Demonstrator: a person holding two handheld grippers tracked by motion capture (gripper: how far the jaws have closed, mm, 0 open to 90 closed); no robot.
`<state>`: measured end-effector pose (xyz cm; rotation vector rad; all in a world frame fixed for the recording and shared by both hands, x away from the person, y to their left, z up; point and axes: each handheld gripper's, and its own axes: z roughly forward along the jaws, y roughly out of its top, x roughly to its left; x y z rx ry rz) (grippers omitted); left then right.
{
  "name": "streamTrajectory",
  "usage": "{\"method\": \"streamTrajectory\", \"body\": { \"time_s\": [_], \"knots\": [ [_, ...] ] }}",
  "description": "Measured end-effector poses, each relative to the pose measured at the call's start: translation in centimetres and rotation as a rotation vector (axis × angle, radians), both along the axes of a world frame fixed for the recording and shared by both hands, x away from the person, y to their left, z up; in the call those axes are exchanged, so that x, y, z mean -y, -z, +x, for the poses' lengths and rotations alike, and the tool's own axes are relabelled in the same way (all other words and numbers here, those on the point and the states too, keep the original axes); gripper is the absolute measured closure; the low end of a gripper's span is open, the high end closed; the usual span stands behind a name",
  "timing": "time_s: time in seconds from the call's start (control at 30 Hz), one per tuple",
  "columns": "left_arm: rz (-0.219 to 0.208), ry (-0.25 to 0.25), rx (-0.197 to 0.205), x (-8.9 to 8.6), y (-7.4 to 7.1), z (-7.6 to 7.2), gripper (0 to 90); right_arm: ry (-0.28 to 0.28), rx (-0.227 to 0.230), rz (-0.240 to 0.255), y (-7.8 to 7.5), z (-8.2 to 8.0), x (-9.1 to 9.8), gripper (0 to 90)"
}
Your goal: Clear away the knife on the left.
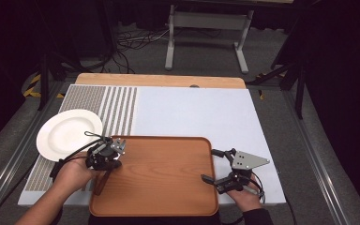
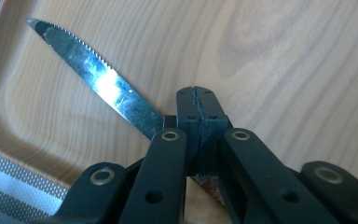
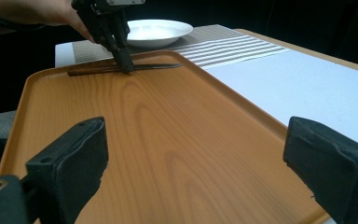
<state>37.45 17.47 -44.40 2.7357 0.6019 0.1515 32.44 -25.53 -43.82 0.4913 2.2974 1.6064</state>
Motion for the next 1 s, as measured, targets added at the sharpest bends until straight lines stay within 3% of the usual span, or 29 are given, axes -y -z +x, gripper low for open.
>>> {"method": "streamTrajectory", "body": {
  "time_s": [1.0],
  "knots": [
    [0.016,-0.089,-0.007,-1.7,0.0,0.9,90.0,0.000,-0.003,-0.003,0.0,0.0,-0.1,7.4]
  ]
}}
